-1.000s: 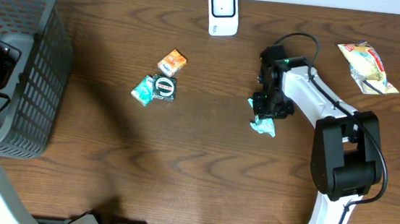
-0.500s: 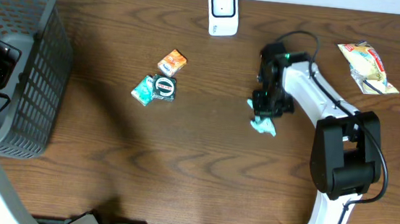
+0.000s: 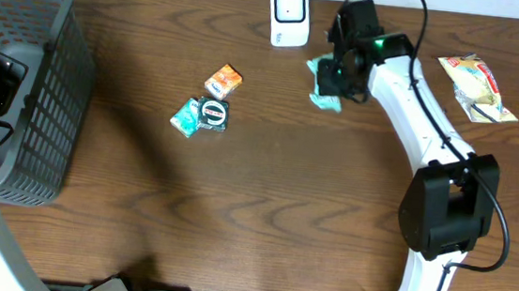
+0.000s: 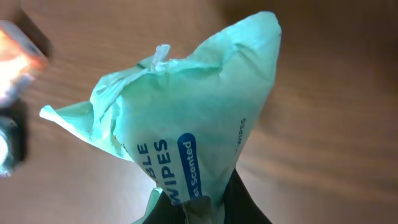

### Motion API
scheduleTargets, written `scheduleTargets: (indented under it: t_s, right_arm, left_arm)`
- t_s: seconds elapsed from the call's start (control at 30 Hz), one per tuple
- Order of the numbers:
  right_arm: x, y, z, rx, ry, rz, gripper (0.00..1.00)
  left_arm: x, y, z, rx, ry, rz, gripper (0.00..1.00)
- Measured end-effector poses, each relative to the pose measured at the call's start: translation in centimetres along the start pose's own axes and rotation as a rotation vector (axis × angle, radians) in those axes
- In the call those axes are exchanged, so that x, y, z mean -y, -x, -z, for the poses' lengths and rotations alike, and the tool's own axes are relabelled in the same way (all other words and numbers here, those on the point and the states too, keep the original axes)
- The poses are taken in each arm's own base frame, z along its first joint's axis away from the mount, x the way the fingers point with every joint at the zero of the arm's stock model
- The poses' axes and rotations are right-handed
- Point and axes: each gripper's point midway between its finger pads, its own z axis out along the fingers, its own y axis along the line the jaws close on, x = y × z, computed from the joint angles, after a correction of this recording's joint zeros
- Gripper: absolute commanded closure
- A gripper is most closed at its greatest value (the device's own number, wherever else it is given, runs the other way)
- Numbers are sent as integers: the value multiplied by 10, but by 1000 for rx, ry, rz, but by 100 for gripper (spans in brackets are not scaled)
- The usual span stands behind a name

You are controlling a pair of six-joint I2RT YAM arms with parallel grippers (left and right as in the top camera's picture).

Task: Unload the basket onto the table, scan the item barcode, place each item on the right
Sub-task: 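Lift the wipes pack up to the white scanner with the right gripper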

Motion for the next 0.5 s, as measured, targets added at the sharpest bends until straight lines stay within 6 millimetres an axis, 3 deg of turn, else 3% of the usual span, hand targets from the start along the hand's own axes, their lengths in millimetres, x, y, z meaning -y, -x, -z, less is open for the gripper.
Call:
scheduleTargets:
  t_s: [0.23,0.33,0.4,0.5]
  right_arm:
    - [-38,38,6,168,52,77,99]
    - [-47,64,16,276,76,87,99]
    - [-53,96,30,412,94,96,99]
    - [-55,127,46,554,86,95,99]
  left_arm:
    - [0,0,0,0,0,0,2]
    - [0,0,0,1,0,0,2]
    - [0,0,0,0,0,0,3]
    - [0,0,0,0,0,0,2]
